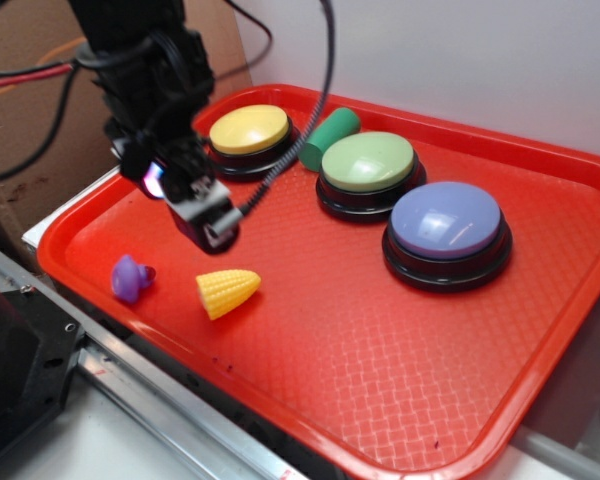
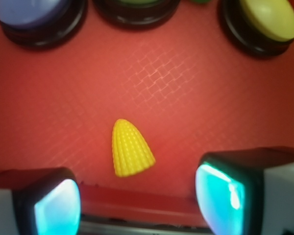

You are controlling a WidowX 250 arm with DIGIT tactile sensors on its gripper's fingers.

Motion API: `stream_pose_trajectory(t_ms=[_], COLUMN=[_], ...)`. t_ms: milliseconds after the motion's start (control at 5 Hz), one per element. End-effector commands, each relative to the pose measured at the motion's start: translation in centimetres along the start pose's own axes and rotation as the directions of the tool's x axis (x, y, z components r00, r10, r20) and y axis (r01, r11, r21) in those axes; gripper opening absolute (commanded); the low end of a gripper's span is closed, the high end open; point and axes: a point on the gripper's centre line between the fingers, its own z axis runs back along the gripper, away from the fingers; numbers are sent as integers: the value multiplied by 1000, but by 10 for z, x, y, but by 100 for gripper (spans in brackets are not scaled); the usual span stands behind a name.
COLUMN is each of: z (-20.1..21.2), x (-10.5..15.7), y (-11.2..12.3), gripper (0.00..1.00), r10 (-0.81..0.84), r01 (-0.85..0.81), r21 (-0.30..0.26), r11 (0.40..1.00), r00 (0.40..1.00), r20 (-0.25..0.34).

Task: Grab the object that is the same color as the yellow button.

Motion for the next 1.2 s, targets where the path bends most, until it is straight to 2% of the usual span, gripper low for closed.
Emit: stream_pose_trajectory(t_ms=[0, 200, 400, 600, 800, 1000], z=[-47, -59, -62, -60, -39, 4], x=[3, 1, 2, 1, 4, 14], y=[-8, -6, -4, -2, 4, 8], gripper=[100, 100, 75, 0, 0, 0], r10=[-23, -21, 4, 38, 71, 61], r01=[28, 25, 0, -35, -68, -66], r21=[60, 37, 35, 27, 29, -21], r11=[998, 999, 999, 999, 997, 998], r00=[997, 994, 995, 995, 984, 978], r20=[-75, -106, -104, -95, -161, -199])
